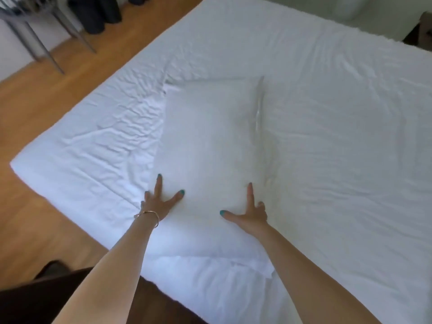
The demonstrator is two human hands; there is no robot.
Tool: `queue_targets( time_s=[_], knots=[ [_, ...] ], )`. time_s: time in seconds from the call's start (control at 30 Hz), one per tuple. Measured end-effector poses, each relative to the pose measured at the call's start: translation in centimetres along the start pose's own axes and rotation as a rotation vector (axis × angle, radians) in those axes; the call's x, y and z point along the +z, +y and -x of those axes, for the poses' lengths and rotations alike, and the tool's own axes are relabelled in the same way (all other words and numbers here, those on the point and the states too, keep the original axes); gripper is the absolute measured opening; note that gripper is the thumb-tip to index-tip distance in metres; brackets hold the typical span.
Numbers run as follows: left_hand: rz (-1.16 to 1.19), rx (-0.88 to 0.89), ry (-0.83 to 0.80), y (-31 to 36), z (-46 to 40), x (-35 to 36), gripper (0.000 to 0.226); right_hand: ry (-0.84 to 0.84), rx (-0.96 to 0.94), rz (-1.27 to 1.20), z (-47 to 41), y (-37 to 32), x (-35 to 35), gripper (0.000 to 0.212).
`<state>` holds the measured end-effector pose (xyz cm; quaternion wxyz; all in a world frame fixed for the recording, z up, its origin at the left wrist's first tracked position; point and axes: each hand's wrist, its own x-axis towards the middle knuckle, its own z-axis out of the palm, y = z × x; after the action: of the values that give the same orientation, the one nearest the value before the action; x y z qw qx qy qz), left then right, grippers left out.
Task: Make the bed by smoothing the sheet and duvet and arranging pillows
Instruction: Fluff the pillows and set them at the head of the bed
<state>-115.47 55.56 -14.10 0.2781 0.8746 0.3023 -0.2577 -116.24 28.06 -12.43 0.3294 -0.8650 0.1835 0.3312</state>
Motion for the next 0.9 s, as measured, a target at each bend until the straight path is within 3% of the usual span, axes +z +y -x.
queue_targets(
  time_s=[0.1,0.27,0.37,0.43,0.5,0.57,0.63,0.7,0.8,0.83,0.9],
  knots=[
    [0.020,0.014,0.005,-0.3,-0.9,0.9,0.103,0.086,0.008,0.078,-1.6,-0.7,1.5,0.131],
    [0.101,0.081,0.147,2.2,1.1,2.7,0.099,0.138,-0.159,-0.072,-2.2,0.8,0.0,0.120],
    [0.305,0.046,0.204,3.8,4.4,2.7,0.092,0.123,-0.305,-0.212,-1.5,1.9,-3.8,0.114],
    [0.402,0.034,0.184,5.1,8.5,4.8,0.089,0.086,-0.365,-0.178,-0.9,3.3,-9.0,0.106],
    [0.471,0.055,0.070,7.1,14.2,8.6,0.087,0.025,-0.358,-0.029,0.4,5.0,-15.5,0.104],
    [0.540,0.062,-0.150,8.2,19.1,12.9,0.090,-0.036,-0.253,0.177,1.4,6.3,-20.5,0.109],
    [0.385,0.095,-0.298,9.0,21.6,15.6,0.087,-0.022,-0.061,0.395,2.2,8.3,-22.9,0.103],
    [0.101,0.280,-0.047,9.7,20.4,16.4,0.088,-0.022,0.062,0.430,2.8,10.8,-22.3,0.090],
    [-0.002,0.708,0.438,13.2,14.4,14.9,0.053,-0.112,0.111,0.181,3.0,13.3,-17.5,0.088],
    [-0.047,0.828,0.454,14.9,12.3,14.5,0.050,-0.051,0.124,0.200,2.6,13.4,-15.5,0.082],
    [-0.243,1.002,0.241,18.3,8.8,13.3,0.057,0.232,-0.016,0.255,1.9,11.9,-12.0,0.071]
  ],
)
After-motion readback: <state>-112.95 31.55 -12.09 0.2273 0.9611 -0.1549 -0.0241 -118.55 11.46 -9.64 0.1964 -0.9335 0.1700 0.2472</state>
